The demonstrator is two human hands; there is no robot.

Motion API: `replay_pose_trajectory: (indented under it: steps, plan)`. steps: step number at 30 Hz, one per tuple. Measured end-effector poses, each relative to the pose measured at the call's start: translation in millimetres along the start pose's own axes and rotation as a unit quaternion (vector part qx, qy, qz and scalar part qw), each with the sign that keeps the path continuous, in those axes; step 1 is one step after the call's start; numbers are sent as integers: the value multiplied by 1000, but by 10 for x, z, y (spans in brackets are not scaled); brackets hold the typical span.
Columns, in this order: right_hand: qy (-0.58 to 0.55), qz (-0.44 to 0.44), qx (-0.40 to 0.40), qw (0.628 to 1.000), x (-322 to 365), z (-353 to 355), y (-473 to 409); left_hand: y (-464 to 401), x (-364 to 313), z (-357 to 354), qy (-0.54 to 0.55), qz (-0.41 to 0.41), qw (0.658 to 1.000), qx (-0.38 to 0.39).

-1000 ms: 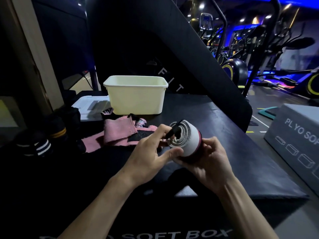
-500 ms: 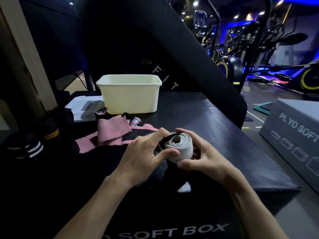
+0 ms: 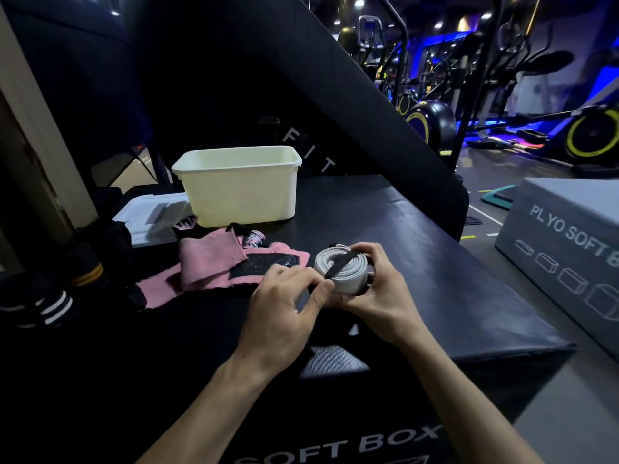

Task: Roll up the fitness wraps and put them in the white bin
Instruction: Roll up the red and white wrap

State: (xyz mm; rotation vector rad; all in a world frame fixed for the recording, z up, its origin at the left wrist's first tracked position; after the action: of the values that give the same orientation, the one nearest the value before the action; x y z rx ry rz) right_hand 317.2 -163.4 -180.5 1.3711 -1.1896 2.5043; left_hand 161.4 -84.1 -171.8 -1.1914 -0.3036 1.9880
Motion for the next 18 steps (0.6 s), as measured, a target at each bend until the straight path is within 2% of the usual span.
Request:
replay_pose_trajectory:
  steps: [6, 8, 10, 15, 18]
  plan:
    - [119, 23, 11, 993, 86, -1, 1, 42, 68, 19, 8, -16, 1000, 3]
    - [128, 24, 14, 991, 108, -23, -11, 37, 77, 17, 18, -10, 1000, 18]
    - [101, 18, 32, 994, 88, -10, -30, 33, 76, 12, 28, 6, 999, 28]
    - [-54, -21, 121, 991, -11, 122, 3, 1, 76, 25, 50, 39, 998, 4]
    - [-16, -15, 98, 995, 13, 97, -9, -53, 94, 21, 50, 44, 998, -14]
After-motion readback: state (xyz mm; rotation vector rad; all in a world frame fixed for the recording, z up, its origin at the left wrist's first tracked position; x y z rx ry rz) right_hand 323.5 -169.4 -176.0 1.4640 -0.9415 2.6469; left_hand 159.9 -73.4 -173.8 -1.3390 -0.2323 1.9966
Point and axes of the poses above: each hand's wrist, its own y-axis away from the middle knuckle, its own z-axis out of the back of the hand, x = y × z, the point moved 5 cm from there along -y, towards the middle knuckle, and after that the axes turned 12 degrees about z, right-handed, at the moved point
